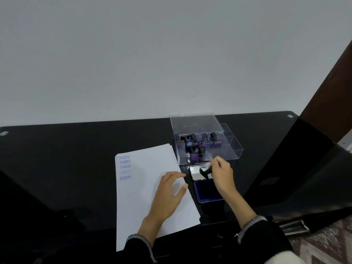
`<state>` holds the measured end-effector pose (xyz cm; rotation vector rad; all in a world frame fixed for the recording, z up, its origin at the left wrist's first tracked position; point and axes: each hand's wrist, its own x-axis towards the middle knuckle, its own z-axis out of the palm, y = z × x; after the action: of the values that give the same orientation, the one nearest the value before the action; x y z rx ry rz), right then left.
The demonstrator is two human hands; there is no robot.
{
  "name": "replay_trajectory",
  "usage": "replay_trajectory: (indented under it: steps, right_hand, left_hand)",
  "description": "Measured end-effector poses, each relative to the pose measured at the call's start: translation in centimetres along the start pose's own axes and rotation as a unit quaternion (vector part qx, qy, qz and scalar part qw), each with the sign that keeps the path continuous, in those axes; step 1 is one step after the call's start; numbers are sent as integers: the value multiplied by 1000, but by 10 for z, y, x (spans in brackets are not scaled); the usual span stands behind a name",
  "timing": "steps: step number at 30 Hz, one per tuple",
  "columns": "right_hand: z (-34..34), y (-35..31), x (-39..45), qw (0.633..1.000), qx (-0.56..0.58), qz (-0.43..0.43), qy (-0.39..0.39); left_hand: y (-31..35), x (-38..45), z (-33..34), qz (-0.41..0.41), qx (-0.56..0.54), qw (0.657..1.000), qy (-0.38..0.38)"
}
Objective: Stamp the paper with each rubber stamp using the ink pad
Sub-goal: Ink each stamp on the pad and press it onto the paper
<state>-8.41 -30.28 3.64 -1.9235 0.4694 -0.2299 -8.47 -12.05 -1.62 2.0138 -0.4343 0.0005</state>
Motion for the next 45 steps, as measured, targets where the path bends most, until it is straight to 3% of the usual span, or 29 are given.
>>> replay_trajectory:
  steps: [1, 4, 6, 8, 12, 17, 21, 27, 31, 35, 45]
  right_hand:
    - [1, -4, -3, 989, 139, 44, -1]
    - [5, -15, -13, 887, 433, 140, -76]
    - [13, -21, -18, 843, 502, 155, -119]
    - [26, -25, -21, 833, 509, 156, -148]
    - [64, -29, -26, 864, 453, 162, -151]
    - [105, -31, -30, 909, 377, 132, -123]
    - [118, -28, -30, 949, 289, 86, -96]
    - [123, -31, -30, 981, 172, 15, -89]
    - [130, -36, -30, 989, 80, -56, -108]
    - [145, -48, -30, 982, 16, -118, -147]
    - [181, -66, -29, 944, -111, -207, -231]
  left_hand:
    - [1, 0, -3, -14, -56, 998, 37]
    - [6, 7, -14, -94, -253, 954, 128]
    - [8, 12, -24, -149, -332, 917, 162]
    - [7, 14, -35, -164, -323, 914, 185]
    - [-8, 5, -72, -177, -206, 934, 234]
    - [-35, -20, -121, -217, -75, 922, 310]
    - [-51, -26, -135, -242, -37, 925, 291]
    - [-53, -23, -131, -212, -18, 944, 251]
    - [-66, -23, -135, -203, 39, 956, 208]
    - [-75, -25, -142, -187, 182, 949, 174]
    - [-86, -27, -146, -163, 208, 946, 188]
